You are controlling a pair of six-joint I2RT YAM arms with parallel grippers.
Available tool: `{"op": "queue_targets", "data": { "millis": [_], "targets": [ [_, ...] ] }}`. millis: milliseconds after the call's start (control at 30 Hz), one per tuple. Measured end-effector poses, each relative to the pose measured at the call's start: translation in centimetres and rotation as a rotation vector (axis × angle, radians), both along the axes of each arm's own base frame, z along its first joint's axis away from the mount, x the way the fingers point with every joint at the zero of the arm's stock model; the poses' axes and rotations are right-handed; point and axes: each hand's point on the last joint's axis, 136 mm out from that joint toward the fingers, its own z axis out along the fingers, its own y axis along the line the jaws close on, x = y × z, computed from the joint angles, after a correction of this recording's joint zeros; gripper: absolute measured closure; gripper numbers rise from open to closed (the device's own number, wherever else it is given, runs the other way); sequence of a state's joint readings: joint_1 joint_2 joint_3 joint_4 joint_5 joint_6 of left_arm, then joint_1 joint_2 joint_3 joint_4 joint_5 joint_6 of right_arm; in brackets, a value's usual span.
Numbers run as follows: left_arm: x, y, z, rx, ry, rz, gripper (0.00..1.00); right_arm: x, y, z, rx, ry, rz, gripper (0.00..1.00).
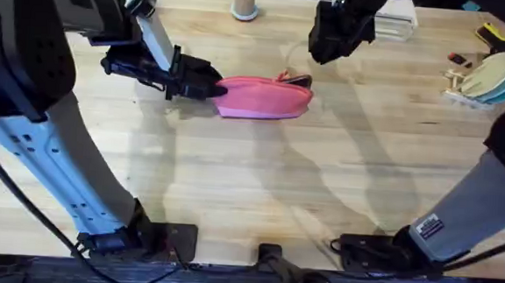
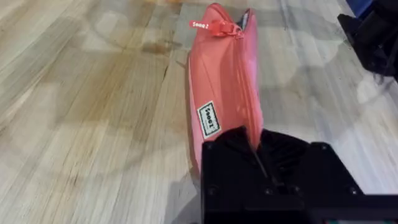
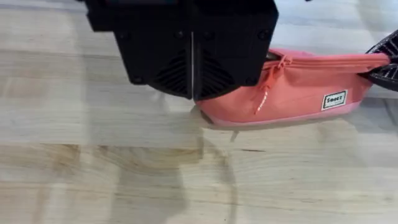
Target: Unzip the bag, pick up the pens from the table one at a time and place them inside, then zip the bag closed.
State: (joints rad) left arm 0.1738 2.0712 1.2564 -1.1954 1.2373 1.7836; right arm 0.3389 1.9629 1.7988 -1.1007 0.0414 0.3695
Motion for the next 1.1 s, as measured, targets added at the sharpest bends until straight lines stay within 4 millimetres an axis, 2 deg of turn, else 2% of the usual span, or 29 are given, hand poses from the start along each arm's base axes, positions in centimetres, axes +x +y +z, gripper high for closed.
{"op": "queue_targets", "data": {
  "millis": [333,533,567,733,767,833,867,1100],
  "targets": [
    [0.0,0.0,0.0,0.000,0.000,0.000,0.959,0.2,0.1,0.4,0.005,-0.012,0.001,0.971],
    [0.0,0.0,0.0,0.000,0.000,0.000,0.959,0.6,0.4,3.5,0.033,-0.089,0.003,0.958],
    [0.0,0.0,0.0,0.000,0.000,0.000,0.959,0.6,0.4,4.2,0.037,-0.106,0.006,0.865],
    [0.0,0.0,0.0,0.000,0.000,0.000,0.959,0.2,1.0,7.1,0.064,-0.175,0.024,0.132],
    [0.0,0.0,0.0,0.000,0.000,0.000,0.959,0.1,1.2,7.4,0.065,-0.181,0.033,0.039],
    [0.0,0.0,0.0,0.000,0.000,0.000,0.959,-0.2,1.8,7.7,0.069,-0.187,0.047,0.006],
    [0.0,0.0,0.0,0.000,0.000,0.000,0.959,-0.6,2.6,7.7,0.071,-0.186,0.067,0.004],
    [0.0,0.0,0.0,0.000,0.000,0.000,0.959,-1.3,4.1,7.7,0.075,-0.185,0.106,0.005]
  ]
}}
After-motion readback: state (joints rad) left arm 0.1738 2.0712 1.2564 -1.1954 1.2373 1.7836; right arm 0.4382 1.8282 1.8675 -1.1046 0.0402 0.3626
